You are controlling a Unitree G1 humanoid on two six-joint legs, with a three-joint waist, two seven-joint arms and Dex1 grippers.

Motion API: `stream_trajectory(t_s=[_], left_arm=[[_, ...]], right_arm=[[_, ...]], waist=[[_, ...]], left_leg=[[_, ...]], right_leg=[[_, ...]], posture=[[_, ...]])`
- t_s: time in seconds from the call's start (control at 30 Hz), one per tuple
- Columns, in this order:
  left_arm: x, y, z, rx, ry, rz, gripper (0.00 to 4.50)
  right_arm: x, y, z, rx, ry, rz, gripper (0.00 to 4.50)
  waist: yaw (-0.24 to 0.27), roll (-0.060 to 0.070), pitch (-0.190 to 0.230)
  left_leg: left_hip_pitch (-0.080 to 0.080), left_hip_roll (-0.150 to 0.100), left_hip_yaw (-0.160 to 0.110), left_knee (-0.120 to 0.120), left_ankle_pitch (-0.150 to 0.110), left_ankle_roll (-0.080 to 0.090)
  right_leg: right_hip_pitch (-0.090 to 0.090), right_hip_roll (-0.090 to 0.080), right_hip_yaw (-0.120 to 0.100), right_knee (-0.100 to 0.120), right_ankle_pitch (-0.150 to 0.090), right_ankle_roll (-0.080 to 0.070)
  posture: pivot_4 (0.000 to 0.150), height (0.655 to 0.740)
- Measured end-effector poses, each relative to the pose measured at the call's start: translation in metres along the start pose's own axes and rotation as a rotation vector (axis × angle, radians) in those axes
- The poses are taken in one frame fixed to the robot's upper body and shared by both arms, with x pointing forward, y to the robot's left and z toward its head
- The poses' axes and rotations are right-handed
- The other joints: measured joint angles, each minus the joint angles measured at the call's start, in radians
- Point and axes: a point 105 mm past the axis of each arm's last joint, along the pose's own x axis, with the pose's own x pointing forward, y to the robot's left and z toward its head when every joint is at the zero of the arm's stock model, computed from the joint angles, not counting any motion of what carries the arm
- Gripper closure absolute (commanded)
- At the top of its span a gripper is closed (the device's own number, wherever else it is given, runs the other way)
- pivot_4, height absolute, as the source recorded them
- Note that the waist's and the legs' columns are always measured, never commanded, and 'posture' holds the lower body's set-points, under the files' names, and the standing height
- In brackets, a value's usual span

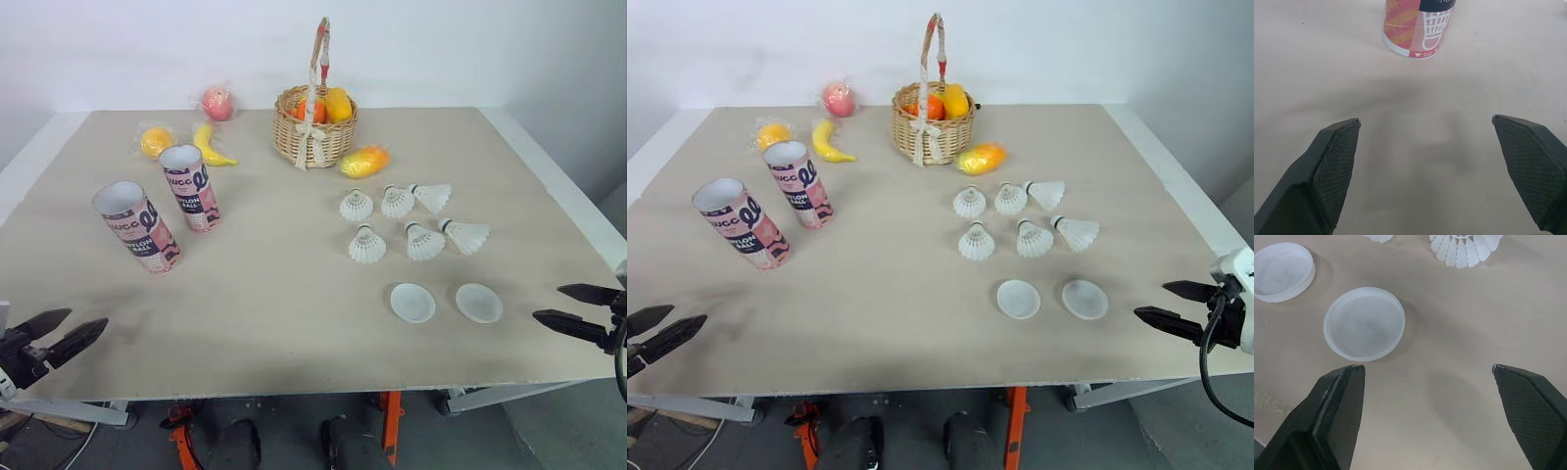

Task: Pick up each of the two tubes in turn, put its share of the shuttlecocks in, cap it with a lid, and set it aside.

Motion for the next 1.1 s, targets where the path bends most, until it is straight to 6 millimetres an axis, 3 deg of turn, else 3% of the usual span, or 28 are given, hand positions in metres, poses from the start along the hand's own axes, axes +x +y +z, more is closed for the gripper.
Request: stream_trajectory(t_s=[0.4,0.57,0.73,0.9,1.1], left_arm=[[0.006,-0.008,0.009,0.033,-0.011,-0.014,0.0],[0.009,-0.013,0.014,0.056,-0.031,-0.014,0.0],[0.01,-0.019,0.008,0.003,-0.04,-0.035,0.0],[0.016,-0.021,0.015,-0.037,-0.136,-0.036,0.0],[0.023,-0.016,0.02,0.171,-0.182,0.047,0.0]], right_arm=[[0.009,0.007,0.001,-0.007,-0.013,0.032,0.04],[0.02,0.021,0.019,-0.058,-0.046,0.096,0.04],[0.041,0.053,0.033,-0.082,-0.08,0.234,0.04],[0.065,0.116,0.082,-0.153,-0.247,0.491,0.04],[0.093,0.154,0.128,-0.22,-0.377,0.597,0.04]], waist=[[0.0,0.0,0.0],[0.0,0.0,0.0],[0.0,0.0,0.0],[0.0,-0.001,0.0],[0.001,-0.003,-0.002]], left_leg=[[0.001,0.0,0.002,0.0,0.0,0.0],[0.001,0.001,0.002,0.0,0.0,0.0],[0.001,0.001,0.003,0.0,0.0,0.0],[0.001,0.004,0.002,0.001,0.0,0.0],[0.001,0.004,0.004,0.001,0.0,0.0]], right_leg=[[0.0,0.0,0.002,0.0,0.0,0.0],[0.0,0.001,0.002,0.0,0.0,0.0],[0.0,0.001,0.002,0.001,0.0,0.0],[0.0,0.004,0.001,0.001,0.001,0.0],[-0.001,0.003,0.002,0.001,0.002,-0.001]], posture=[[0.15,0.74],[0.15,0.74],[0.15,0.74],[0.15,0.74],[0.15,0.74]])
